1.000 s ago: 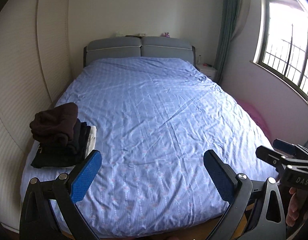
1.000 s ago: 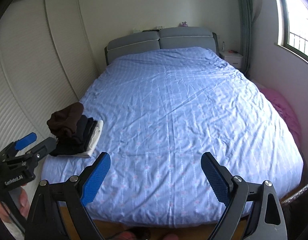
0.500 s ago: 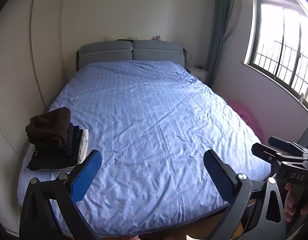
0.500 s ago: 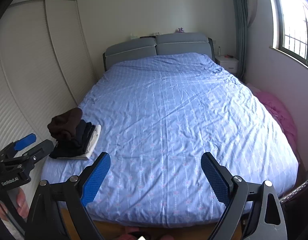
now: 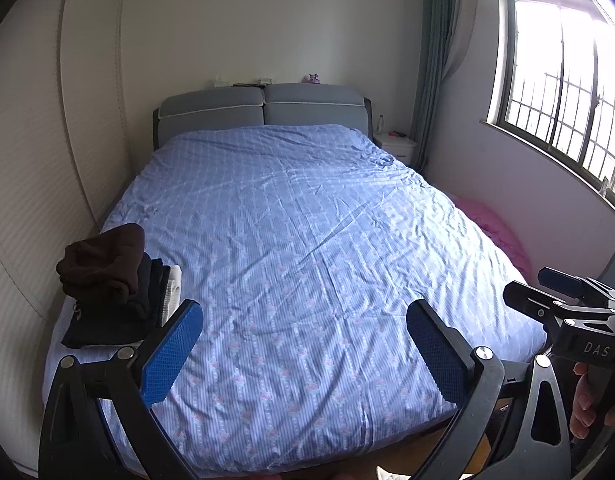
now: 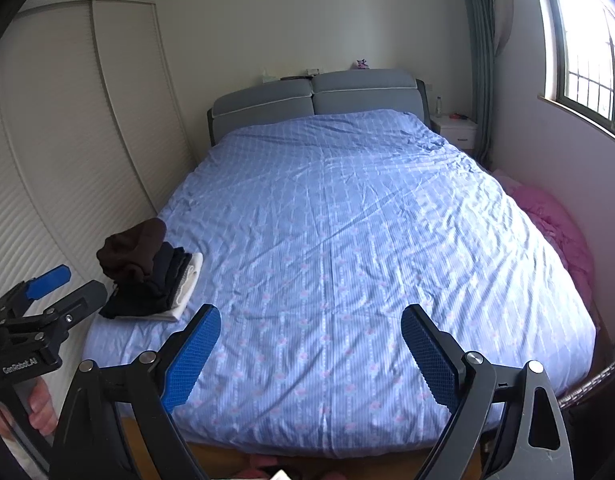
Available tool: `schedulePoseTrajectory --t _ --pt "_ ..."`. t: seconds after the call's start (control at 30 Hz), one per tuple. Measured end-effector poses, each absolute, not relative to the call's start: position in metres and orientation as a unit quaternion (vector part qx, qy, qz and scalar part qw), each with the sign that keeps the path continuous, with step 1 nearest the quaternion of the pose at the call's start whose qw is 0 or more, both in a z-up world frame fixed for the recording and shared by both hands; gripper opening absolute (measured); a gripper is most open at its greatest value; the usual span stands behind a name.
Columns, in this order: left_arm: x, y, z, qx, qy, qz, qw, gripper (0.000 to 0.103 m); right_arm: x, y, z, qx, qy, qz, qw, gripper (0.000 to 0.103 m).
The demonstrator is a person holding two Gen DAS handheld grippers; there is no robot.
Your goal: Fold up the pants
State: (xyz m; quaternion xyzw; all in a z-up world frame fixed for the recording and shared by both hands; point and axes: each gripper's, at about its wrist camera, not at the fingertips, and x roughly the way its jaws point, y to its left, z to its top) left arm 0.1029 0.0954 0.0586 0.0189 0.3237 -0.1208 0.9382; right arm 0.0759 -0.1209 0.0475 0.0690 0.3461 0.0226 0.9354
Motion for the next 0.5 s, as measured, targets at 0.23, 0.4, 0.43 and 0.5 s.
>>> schedulePoseTrajectory --t 0.23,0.4,0.43,0.5 --pt "0.1023 0.092 0.0583 0.031 0.318 -0.115 0.941 0.103 0.0754 -0.1227 0.0486 0.068 0.346 0.02 0.935 0.092" --pt "0.1036 0.0899 0.0574 0.033 0.317 -0.114 0.941 0.103 0.0767 -0.127 0.0491 0.071 0.351 0.015 0.934 0.092" --pt "0.1032 0.0906 0.0575 0.033 0.318 -0.115 0.941 0.103 0.0773 -0.1277 0.0495 0.071 0.351 0.014 0.934 0.092" --pt "0.1032 0.0906 0.0572 0.033 0.317 -0.116 0.941 0.103 0.0778 -0.1286 0.0494 0.072 0.352 0.013 0.933 0.092"
